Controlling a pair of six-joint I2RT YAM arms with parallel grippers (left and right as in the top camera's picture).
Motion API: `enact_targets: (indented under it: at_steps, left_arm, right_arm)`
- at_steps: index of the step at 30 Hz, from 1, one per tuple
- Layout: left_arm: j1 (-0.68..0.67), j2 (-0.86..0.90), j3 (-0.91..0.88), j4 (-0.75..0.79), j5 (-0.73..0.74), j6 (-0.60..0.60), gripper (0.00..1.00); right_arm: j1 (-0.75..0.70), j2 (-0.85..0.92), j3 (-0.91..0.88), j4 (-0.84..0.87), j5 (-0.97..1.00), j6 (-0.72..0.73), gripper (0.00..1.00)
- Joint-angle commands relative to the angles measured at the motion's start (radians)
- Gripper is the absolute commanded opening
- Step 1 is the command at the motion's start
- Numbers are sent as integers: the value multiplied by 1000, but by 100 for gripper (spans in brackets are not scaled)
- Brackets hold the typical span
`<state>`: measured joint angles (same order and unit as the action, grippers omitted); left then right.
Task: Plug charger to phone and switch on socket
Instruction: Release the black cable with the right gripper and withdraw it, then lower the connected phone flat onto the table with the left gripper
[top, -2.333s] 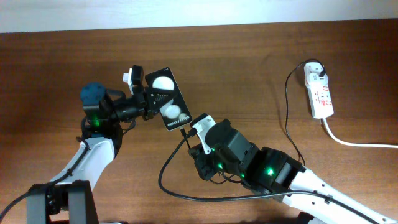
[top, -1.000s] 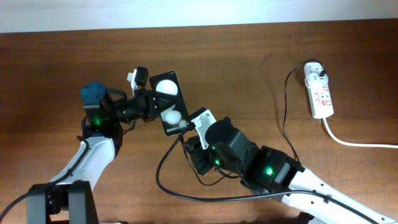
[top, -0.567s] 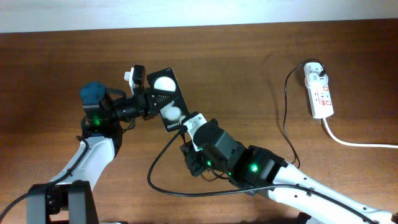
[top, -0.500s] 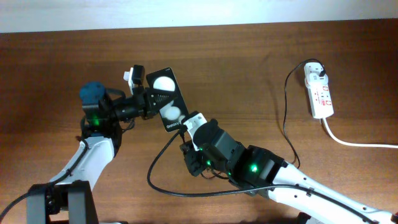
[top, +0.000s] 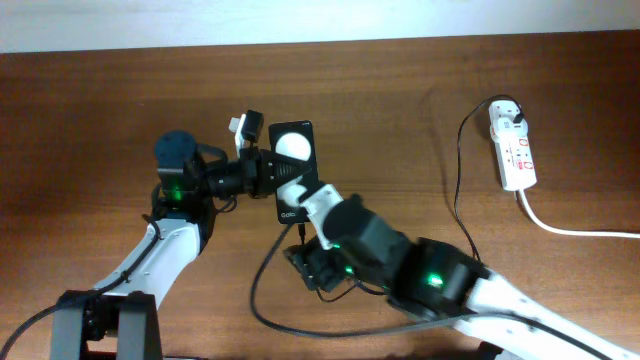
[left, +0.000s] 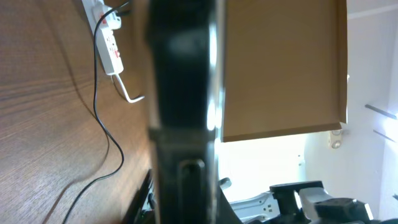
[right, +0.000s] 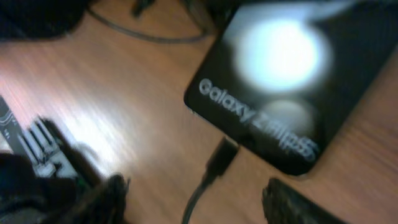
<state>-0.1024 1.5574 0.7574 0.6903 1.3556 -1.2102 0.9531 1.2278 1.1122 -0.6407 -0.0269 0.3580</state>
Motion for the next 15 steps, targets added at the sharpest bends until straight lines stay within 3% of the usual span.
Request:
enact_targets:
  at_steps: [1, 5, 9, 11, 15]
  left_arm:
    - [-58, -3, -3, 11, -106, 27, 0]
    - [-148, -3, 1, 93, -251, 27, 0]
    - [-248, -3, 64, 64, -380, 81, 0]
    - [-274, -3, 132, -60, -402, 163, 0]
    - [-303, -1, 338, -567, -545, 452, 0]
  right_arm:
    - [-6, -164, 83, -128, 29, -13, 95]
    - [-6, -346, 89, -234, 34, -13, 99]
    - [-6, -521, 89, -335, 43, -13, 99]
    - [-6, -564, 89, -386, 43, -13, 99]
    - [-6, -586, 89, -478, 42, -13, 99]
